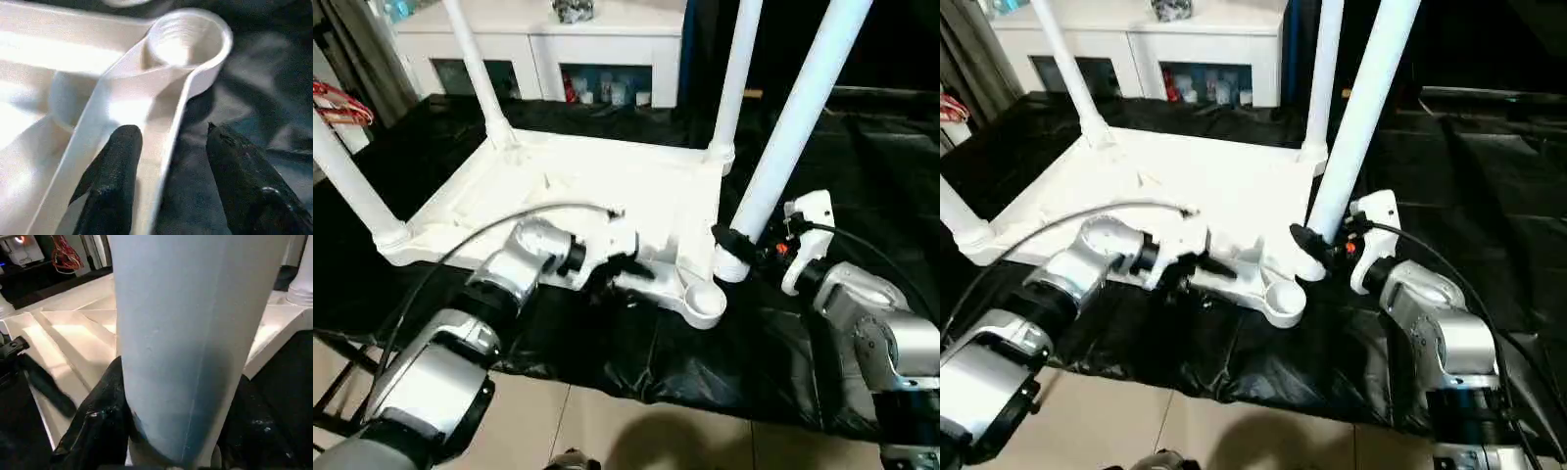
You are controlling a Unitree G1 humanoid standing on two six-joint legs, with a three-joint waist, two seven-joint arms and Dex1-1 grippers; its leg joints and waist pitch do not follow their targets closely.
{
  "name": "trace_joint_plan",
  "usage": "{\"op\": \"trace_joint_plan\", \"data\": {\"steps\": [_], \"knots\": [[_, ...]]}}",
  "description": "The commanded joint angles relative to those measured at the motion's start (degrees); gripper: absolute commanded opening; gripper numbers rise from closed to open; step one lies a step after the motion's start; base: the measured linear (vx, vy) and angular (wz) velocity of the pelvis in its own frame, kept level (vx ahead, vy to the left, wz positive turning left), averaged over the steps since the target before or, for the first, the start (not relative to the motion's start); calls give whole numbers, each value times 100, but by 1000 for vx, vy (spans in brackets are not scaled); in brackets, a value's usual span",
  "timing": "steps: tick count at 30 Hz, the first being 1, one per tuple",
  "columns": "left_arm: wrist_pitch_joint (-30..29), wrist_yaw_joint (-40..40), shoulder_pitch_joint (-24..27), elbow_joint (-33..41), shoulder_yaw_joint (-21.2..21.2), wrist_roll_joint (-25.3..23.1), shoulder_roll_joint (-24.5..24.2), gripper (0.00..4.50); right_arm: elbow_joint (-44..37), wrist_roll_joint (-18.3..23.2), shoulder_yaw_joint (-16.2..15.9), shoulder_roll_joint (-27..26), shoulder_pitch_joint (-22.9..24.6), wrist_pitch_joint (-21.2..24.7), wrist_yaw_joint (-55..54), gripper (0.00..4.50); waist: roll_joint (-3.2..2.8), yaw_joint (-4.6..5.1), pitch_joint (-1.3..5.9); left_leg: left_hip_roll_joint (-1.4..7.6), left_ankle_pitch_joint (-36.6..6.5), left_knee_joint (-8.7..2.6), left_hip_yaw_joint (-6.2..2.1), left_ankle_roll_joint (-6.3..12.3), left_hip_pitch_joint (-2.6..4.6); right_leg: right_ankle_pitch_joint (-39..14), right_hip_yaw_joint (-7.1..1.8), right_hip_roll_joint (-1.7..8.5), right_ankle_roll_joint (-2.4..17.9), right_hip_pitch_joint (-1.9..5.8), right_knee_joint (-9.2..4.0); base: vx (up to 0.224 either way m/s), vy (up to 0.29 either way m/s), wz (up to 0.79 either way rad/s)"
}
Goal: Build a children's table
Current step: Pick table leg
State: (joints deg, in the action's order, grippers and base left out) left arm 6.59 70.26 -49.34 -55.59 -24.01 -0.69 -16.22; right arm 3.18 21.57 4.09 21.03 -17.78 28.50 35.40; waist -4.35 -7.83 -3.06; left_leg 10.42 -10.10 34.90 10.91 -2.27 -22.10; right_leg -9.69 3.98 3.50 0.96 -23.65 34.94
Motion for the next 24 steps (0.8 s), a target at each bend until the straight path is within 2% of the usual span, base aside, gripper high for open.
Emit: {"op": "trace_joint_plan", "data": {"steps": [1, 9, 10, 16, 20, 24], "knots": [[128, -137, -183, -131, -29, -145, -17, 212, -170, -66, -29, 22, -21, -62, -8, 189, 57, 27, 466, 231, -980, -352, -155, 166, 102, -1423, -253, 484, 934, 357, -468, 0, 0, 0], [267, -66, -299, -565, 98, -204, 111, 155, -144, -159, -162, 11, -28, -102, 13, 189, 66, 20, 458, 237, -988, -354, -155, 203, 96, -1470, -258, 499, 976, 357, -477, 0, 0, 0], [334, -87, -310, -652, 103, -244, 127, 133, -150, -156, -181, 12, -25, -104, 6, 189, 61, 27, 455, 236, -995, -354, -154, 214, 99, -1471, -257, 498, 970, 356, -481, 0, 0, 0], [445, -120, -371, -884, 124, -343, 195, 86, -105, -222, -226, 5, -54, -135, 20, 189, 60, 19, 450, 238, -1043, -356, -154, 209, 105, -1531, -259, 503, 974, 351, -495, 0, 0, 0], [492, -148, -396, -979, 124, -407, 215, 63, -94, -247, -257, 2, -74, -143, 24, 189, 51, 16, 448, 243, -1070, -361, -157, 203, 110, -1572, -261, 506, 969, 347, -498, 0, 0, 0], [513, -222, -415, -1089, 114, -515, 229, 42, -84, -245, -277, 8, -93, -150, 21, 189, 69, 35, 451, 238, -1004, -359, -158, 235, 92, -1447, -261, 501, 986, 359, -490, 0, 0, 0]]}}
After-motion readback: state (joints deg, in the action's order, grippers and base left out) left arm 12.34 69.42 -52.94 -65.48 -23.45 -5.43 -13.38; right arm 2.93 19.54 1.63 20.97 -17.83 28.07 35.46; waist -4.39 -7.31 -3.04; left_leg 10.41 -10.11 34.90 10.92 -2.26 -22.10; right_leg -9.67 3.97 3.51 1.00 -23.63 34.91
